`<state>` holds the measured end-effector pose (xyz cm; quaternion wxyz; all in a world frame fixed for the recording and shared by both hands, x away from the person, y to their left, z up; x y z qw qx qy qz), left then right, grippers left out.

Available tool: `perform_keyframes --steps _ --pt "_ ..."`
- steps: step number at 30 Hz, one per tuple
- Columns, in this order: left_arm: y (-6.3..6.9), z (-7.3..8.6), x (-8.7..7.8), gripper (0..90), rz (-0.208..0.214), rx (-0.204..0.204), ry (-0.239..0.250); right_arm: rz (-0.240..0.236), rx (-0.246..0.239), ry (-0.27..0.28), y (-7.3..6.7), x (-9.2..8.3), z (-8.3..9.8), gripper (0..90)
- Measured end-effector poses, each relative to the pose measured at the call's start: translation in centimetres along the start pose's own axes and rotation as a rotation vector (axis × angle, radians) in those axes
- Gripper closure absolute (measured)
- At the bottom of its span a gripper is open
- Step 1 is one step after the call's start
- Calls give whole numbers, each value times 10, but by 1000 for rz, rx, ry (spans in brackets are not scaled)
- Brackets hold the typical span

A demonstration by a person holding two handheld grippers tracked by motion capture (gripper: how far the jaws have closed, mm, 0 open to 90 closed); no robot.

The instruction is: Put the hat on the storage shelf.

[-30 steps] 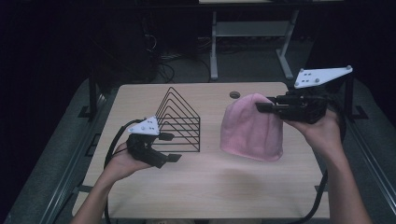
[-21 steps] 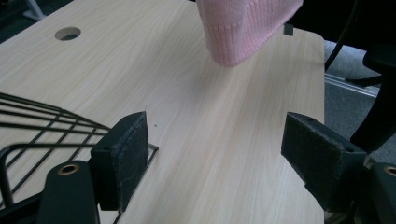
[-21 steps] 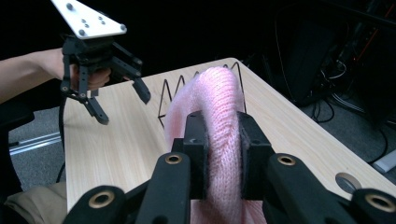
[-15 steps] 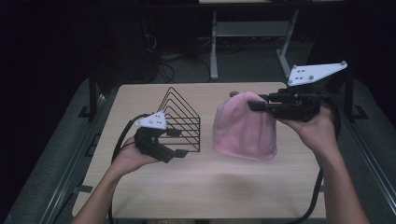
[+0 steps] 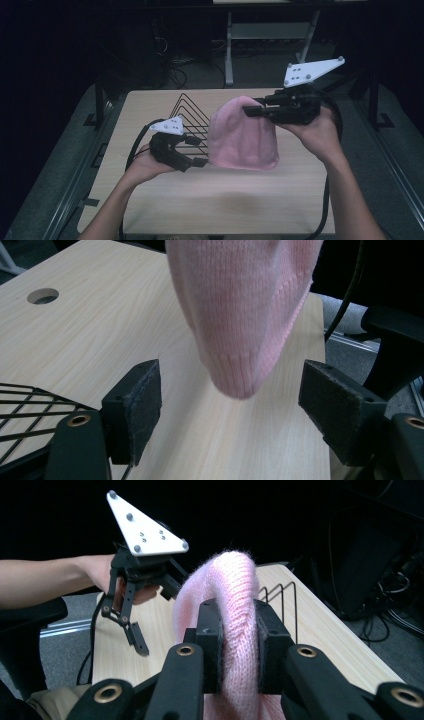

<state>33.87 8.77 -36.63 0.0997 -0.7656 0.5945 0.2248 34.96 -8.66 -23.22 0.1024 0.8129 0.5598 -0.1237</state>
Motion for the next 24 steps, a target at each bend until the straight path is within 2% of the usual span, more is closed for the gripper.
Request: perform_keyframes --steps 1,5,9,12,13,14,18,20,24 --pt "0 -1 1 250 6 -13 9 -4 -1 -1 0 2 -1 763" --pt "-2 0 1 288 8 -16 -1 -21 -10 -4 -2 11 -5 763" --pt "-4 1 1 355 45 -50 1 -35 -19 2 -3 19 -11 763" --pt "-4 0 0 447 65 -67 6 -44 -24 10 -4 25 -14 763" --pt "-4 0 0 542 71 -67 6 -45 -26 9 -4 28 -16 763" --pt "-5 0 0 542 74 -72 8 -45 -26 9 -4 28 -16 763" --pt "-14 0 -6 676 42 -68 15 -46 -20 20 0 33 -17 761" --pt "-18 0 -9 697 23 -71 23 -46 -17 23 0 34 -18 760" --pt "-28 -3 -21 779 -21 -101 65 -33 -10 32 5 40 -19 761"
Point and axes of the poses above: each handheld gripper's, and its own axes: x roughly forward along the jaws, z roughly out of its underside, y roughly to its right, the point moved 9 cm from there along x, roughly forward along the jaws, and after that the axes turned 6 degrees about y, right-handed, at the moved point
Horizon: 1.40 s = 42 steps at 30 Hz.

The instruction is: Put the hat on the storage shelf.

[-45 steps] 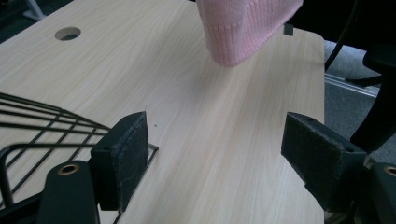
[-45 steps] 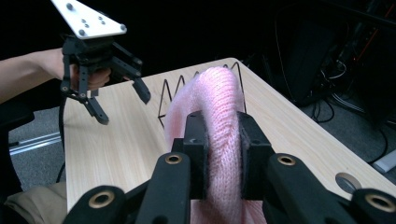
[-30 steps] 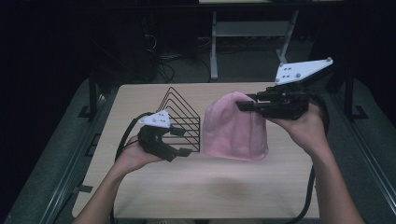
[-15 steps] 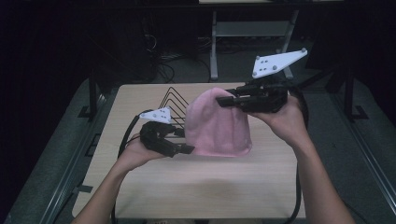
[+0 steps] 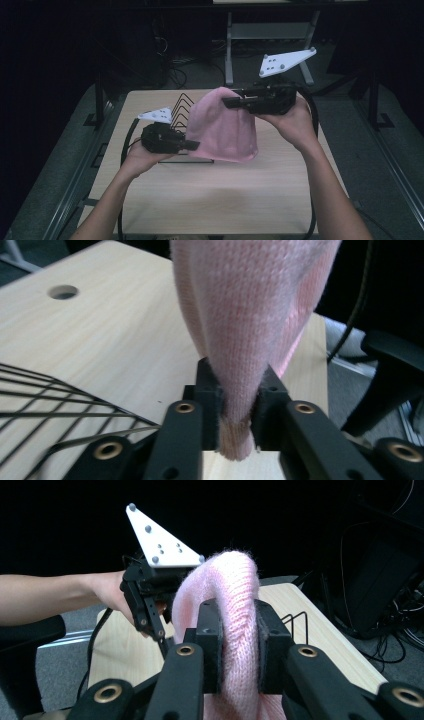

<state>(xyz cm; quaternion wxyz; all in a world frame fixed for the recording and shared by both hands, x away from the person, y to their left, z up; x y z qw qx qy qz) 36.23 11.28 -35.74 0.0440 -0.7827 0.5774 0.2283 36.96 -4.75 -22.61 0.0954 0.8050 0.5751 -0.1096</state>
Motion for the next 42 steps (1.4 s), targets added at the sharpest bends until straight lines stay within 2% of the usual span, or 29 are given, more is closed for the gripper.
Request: perform_keyframes --steps 5,8,15,20,26,31,38,42 --pt "-14 -3 -15 794 -38 -7 17 7 4 -1 6 8 -4 762" --pt "-20 -6 -23 795 -74 4 16 13 18 3 12 13 -6 762" --pt "-34 -16 -39 809 -130 17 14 35 25 9 30 30 -17 762" --pt "-47 -22 -46 810 -160 2 21 42 31 22 36 37 -23 760" --pt "-62 -26 -54 814 -190 -9 20 58 43 13 49 49 -28 760" --pt "-73 -26 -59 814 -215 -16 15 63 45 14 59 60 -29 760" --pt "-89 -17 -62 815 -258 -33 -5 59 55 2 68 77 -23 761" --pt "-94 -15 -61 815 -266 -37 -12 57 64 -5 73 81 -20 760"
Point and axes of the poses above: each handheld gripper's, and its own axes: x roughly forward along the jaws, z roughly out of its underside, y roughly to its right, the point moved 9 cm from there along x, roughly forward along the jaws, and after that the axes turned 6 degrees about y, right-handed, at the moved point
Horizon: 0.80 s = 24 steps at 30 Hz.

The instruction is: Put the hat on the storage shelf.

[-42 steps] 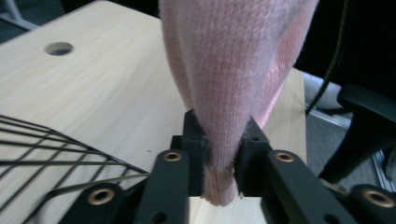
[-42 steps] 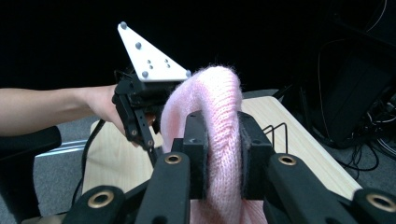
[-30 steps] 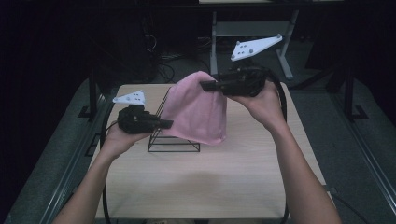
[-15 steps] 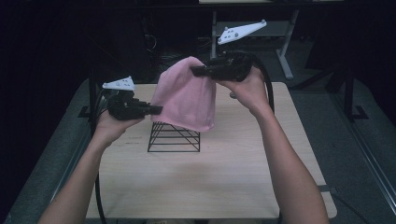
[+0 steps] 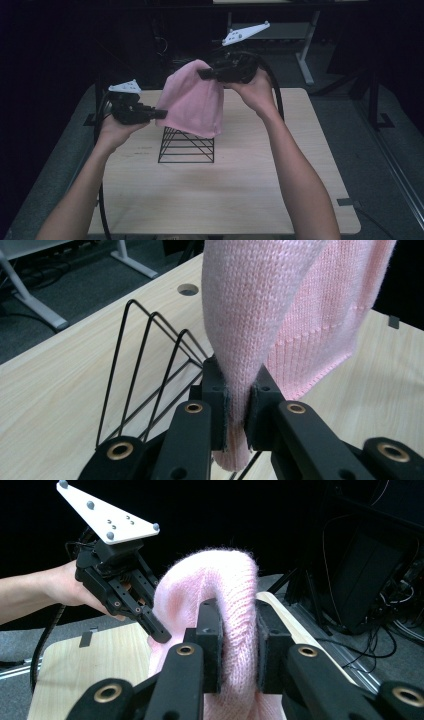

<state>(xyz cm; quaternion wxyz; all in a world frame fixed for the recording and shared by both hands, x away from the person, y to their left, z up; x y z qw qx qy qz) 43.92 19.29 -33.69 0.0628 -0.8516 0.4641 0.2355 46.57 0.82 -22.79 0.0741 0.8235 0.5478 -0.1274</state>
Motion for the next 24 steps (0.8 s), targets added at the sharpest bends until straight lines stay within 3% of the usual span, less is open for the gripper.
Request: perform_keyframes --steps 10,24 --pt "-9 6 3 814 -13 3 -24 -4 -4 -4 9 13 3 760" --pt "-12 22 -3 811 -23 -9 -28 -52 -17 -24 1 28 7 757"
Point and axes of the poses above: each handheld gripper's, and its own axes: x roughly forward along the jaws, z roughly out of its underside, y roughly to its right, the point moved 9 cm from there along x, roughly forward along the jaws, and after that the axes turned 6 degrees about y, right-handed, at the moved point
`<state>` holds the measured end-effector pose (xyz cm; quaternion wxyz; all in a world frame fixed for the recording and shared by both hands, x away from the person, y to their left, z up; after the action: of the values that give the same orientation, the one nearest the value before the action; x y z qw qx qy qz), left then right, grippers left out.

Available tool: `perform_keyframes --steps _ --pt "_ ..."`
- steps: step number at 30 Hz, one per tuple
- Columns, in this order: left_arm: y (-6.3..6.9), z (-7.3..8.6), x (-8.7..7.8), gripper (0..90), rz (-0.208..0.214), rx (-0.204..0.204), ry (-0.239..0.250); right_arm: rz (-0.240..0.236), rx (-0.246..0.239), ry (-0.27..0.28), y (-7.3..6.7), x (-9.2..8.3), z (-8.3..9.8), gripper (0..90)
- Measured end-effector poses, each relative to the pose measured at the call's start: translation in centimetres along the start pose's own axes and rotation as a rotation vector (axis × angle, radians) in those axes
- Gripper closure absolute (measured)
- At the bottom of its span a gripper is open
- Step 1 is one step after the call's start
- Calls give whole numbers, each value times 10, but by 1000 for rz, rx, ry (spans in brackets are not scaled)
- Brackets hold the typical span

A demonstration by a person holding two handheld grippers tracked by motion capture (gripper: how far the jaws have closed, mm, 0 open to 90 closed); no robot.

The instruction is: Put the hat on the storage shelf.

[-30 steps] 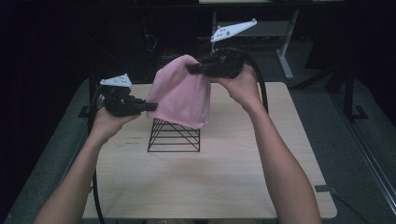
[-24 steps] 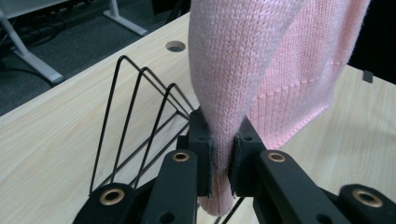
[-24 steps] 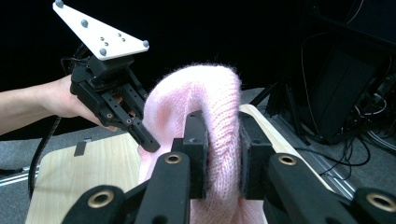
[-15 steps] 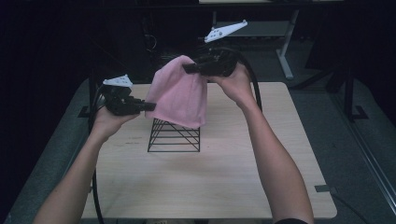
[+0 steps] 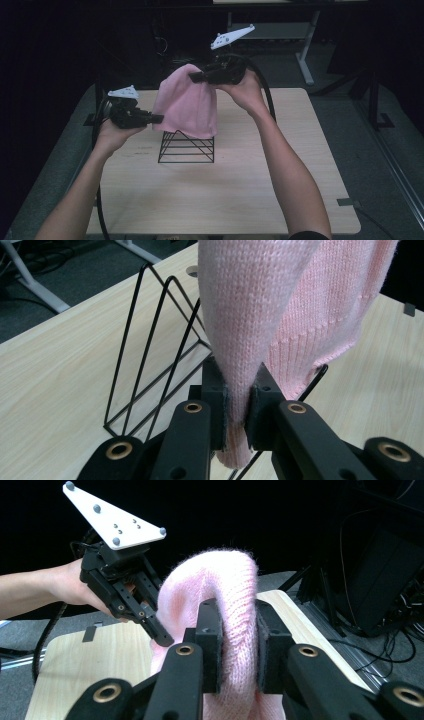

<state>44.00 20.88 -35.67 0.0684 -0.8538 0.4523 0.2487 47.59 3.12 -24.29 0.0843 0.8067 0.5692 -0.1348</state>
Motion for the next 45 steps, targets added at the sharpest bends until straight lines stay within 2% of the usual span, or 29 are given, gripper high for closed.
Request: perform_keyframes --steps 7,11,15,19,21,23,32,35,40,41,45 --pt "2 10 -3 810 12 -4 -4 -29 -21 -17 -13 4 1 755" --pt "3 15 -3 807 8 7 -29 -36 -17 -29 -17 6 4 755" --pt "4 20 -2 805 11 4 -33 -52 -14 -30 -22 7 6 753" --pt "4 27 0 805 11 3 -42 -66 -16 -58 -28 10 11 752" --pt "4 30 1 802 7 24 -63 -69 -12 -62 -29 11 11 751" --pt "5 32 2 802 1 32 -59 -75 -24 -66 -31 13 12 750" --pt "2 48 6 804 -5 22 -76 -84 -26 -92 -38 20 24 748" --pt "1 55 8 807 -5 1 -80 -95 -18 -104 -41 24 31 747" --pt "0 62 9 808 -9 10 -100 -103 -15 -117 -43 28 35 746" --pt "1 63 9 808 -6 -4 -100 -105 -9 -116 -44 28 36 745" --pt "0 68 10 807 -3 -1 -109 -113 -1 -124 -46 30 41 745"
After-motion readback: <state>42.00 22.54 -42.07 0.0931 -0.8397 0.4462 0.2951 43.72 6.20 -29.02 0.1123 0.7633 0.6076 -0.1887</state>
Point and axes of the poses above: each handheld gripper's, and its own axes: x roughly forward along the jaws, z roughly out of its underside, y roughly to its right, the point moved 9 cm from there along x, roughly forward along the jaws, and after that the axes turned 6 degrees about y, right-handed, at the moved point
